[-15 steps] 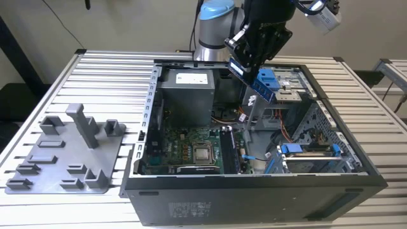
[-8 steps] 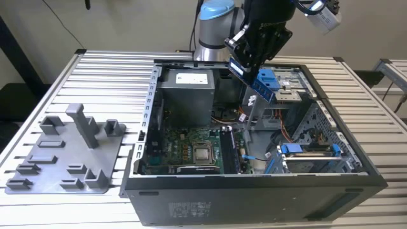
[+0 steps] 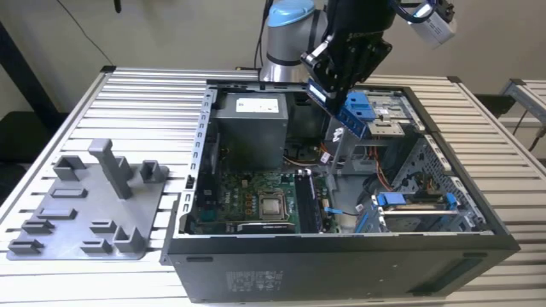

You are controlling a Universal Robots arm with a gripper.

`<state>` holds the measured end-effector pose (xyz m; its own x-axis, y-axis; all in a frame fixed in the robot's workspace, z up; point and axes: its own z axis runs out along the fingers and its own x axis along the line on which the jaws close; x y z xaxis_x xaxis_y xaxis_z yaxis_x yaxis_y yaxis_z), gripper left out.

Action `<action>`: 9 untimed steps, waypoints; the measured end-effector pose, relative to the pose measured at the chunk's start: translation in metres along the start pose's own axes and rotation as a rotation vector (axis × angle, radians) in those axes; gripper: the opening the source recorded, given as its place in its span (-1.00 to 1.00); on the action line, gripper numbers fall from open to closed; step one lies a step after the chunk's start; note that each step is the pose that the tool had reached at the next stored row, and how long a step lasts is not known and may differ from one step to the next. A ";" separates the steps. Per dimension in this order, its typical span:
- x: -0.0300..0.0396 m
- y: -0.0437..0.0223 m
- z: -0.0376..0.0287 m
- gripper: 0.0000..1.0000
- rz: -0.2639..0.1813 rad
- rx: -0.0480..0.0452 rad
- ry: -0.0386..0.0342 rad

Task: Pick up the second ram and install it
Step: 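Insert the second ram into the second slot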

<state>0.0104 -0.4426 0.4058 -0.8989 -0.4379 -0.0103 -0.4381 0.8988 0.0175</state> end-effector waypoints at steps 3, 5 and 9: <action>0.0002 -0.0002 0.0023 -0.72 0.012 0.0001 -0.0003; 0.0003 -0.0005 0.0040 -0.72 0.022 0.0005 -0.0002; 0.0010 -0.0020 0.0077 -0.72 0.051 0.0007 -0.0008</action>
<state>0.0104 -0.4447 0.3980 -0.9201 -0.3916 -0.0102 -0.3917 0.9199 0.0173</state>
